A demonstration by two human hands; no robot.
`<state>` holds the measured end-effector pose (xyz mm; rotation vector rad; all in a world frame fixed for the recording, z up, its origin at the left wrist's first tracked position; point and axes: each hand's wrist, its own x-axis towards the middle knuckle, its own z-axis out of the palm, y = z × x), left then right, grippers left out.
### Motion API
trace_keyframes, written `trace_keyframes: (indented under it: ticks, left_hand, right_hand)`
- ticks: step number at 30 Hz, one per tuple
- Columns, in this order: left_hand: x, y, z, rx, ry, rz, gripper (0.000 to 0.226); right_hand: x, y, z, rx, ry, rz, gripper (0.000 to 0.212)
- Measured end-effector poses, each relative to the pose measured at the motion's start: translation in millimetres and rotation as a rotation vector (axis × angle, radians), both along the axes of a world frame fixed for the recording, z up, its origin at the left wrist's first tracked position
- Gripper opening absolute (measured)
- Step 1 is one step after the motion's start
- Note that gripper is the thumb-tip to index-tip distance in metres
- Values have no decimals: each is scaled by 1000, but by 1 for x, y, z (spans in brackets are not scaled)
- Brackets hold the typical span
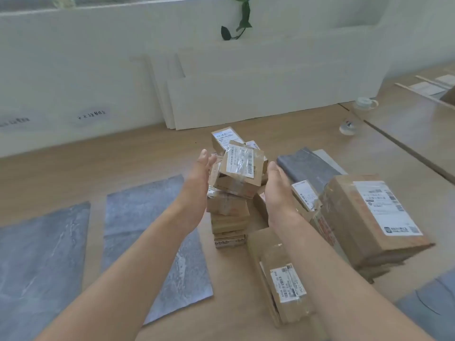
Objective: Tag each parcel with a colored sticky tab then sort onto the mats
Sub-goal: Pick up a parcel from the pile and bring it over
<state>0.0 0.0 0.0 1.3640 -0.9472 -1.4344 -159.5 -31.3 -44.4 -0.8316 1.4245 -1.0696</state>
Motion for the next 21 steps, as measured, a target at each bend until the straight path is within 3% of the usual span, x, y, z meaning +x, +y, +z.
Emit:
trace_keyframes:
  ticks: [3, 10, 15, 21]
  left_hand:
    - [3, -11, -8, 44, 42, -24, 76]
    - [-1, -18, -10, 7, 62, -4, 45]
    - [4, -13, -1, -22, 40, 3, 48]
    - [12, 0, 19, -82, 35, 31, 69]
  right_hand:
    - [1, -13, -10, 48, -31, 18, 57]
    - [11, -18, -15, 47, -91, 38, 61]
    - [17, -12, -3, -34, -102, 48, 49]
    - [27, -5, 22, -117, -72, 2, 65]
